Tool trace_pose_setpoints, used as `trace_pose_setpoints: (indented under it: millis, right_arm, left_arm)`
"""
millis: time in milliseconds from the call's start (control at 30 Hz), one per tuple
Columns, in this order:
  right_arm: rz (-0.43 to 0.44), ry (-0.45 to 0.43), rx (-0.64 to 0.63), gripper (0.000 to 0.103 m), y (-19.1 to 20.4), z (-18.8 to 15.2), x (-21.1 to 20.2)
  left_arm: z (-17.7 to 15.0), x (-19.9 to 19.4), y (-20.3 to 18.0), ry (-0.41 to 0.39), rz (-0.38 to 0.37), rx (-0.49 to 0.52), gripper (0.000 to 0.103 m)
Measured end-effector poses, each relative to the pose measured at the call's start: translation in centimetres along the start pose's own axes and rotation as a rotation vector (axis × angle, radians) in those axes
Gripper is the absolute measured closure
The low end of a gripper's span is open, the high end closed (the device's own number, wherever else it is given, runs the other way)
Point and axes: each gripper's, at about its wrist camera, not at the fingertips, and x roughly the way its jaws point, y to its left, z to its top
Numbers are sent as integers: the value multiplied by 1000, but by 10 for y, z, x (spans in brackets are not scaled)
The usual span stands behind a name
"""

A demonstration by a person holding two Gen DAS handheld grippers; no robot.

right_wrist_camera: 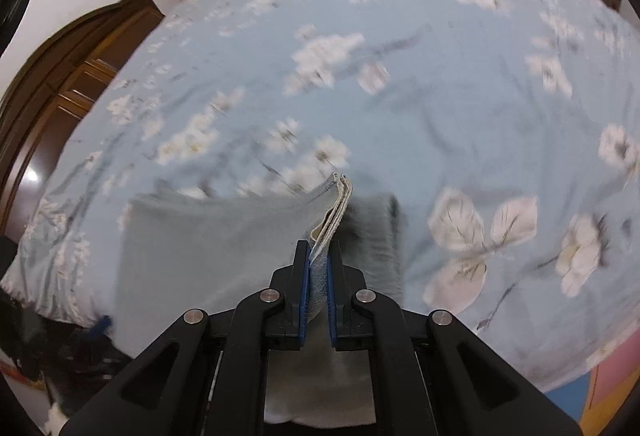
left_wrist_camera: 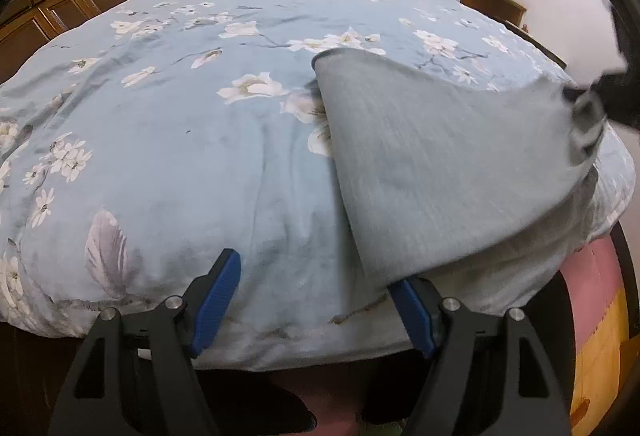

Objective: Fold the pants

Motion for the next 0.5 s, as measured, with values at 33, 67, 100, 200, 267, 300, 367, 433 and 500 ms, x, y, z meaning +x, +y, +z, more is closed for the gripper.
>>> trace_pose_setpoints:
  millis: [33,67,100,200,267,300,367,433,500]
  right_arm:
    - [5,9,4,95,-5,-3,7]
    - [4,15,4,95,-8,-7,12]
    - [0,15,1,94,-11,-9,14]
    - [13,2,-8,93,-14,-13,10]
    - [-10,-9,-14,90,-15,-11,1]
    - [-41,-25,-20,88,-15,-10,-6]
    - [-108,-59,-36,88,-13,-9,-22]
    - [-133,-83,-44,88,-8,-11,-39]
    - [-136,-96,-49,88,2,-14,-52]
  left_arm:
    - [0,-1,1,2,-2,2,25]
    - [-1,-3,3,6,-4,3,25]
    - [-2,-6,3,9,-11,4,25]
    - [-4,-16,9,13,-27,5,25]
    - [-3,-23,12,15,-28,15,25]
    - [-2,-28,14,11,-25,16,25]
    - [1,-38,20,-5,-31,7,25]
    - [7,-48,26,-28,-47,-11,25]
    - [15,-51,27,-43,-60,-9,25]
